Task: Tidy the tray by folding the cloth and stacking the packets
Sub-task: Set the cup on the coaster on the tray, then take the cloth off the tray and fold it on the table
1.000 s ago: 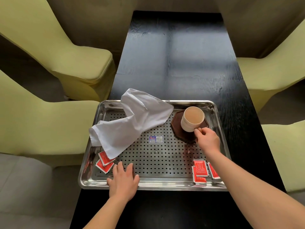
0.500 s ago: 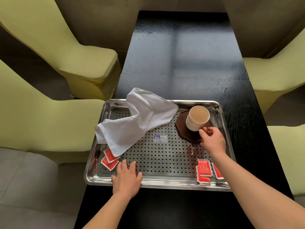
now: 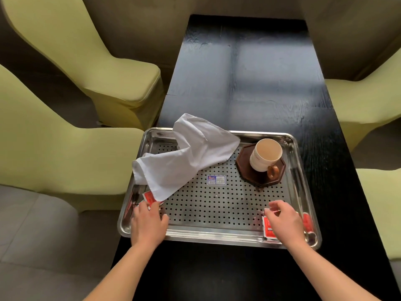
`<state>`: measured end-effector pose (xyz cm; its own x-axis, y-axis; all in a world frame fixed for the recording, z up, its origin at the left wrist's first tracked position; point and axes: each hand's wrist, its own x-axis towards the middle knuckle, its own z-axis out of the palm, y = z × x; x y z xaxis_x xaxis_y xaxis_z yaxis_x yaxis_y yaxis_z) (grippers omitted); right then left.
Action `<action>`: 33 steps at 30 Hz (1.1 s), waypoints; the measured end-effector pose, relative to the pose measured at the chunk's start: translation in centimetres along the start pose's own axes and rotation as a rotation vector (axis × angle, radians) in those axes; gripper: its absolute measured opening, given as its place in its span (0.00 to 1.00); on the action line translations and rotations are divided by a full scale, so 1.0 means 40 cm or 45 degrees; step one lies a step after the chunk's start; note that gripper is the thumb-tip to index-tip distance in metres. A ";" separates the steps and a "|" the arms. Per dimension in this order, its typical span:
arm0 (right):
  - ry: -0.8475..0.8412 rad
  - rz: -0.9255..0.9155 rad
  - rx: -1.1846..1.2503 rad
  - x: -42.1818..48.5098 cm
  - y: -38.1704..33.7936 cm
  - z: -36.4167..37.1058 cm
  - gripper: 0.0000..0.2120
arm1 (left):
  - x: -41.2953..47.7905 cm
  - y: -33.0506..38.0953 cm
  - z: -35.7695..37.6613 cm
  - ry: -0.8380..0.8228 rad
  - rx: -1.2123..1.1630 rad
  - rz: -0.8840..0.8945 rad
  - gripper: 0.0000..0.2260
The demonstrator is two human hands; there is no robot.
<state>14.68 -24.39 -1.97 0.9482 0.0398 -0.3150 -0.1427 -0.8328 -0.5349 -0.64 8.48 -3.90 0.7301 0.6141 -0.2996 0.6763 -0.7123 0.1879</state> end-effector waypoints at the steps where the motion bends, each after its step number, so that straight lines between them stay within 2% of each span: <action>1: -0.005 -0.021 -0.026 -0.006 0.006 0.002 0.09 | 0.009 -0.006 -0.004 0.006 -0.005 -0.019 0.21; 4: -0.035 -0.065 -0.068 -0.016 0.009 0.008 0.10 | 0.032 -0.011 -0.017 -0.003 -0.093 -0.046 0.22; 7: -0.075 -0.074 -0.067 -0.012 -0.014 0.014 0.11 | 0.070 0.015 -0.032 -0.118 -0.367 -0.087 0.24; 10: -0.101 -0.109 -0.062 -0.004 -0.048 0.022 0.11 | 0.128 0.055 -0.048 -0.253 -0.649 -0.226 0.24; 14: -0.135 -0.130 -0.038 0.002 -0.095 0.039 0.11 | 0.153 0.096 -0.073 -0.149 -0.774 -0.270 0.24; 16: -0.163 -0.140 -0.026 0.005 -0.119 0.051 0.11 | 0.132 0.116 -0.089 -0.091 -0.968 -0.239 0.21; 20: -0.301 -0.102 0.105 0.010 -0.180 0.087 0.11 | 0.050 0.159 -0.127 0.054 -1.405 -0.289 0.07; 22: -0.417 0.017 0.312 0.012 -0.215 0.110 0.13 | 0.014 0.175 -0.141 0.042 -1.544 -0.298 0.08; 26: -0.694 0.361 0.857 0.017 -0.292 0.145 0.17 | -0.045 0.185 -0.157 -0.149 -1.623 -0.186 0.13; 29: -0.803 0.450 1.001 0.027 -0.335 0.168 0.18 | -0.065 0.175 -0.168 -0.258 -1.628 -0.137 0.15; 33: -0.847 0.502 1.113 0.046 -0.378 0.196 0.23 | -0.075 0.150 -0.192 -0.476 -1.474 -0.038 0.12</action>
<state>16.36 -7.40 -0.59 0.4956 0.3607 -0.7901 -0.7868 -0.1988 -0.5843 1.99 4.96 5.30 0.7688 0.3530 -0.5332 0.5193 0.1419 0.8427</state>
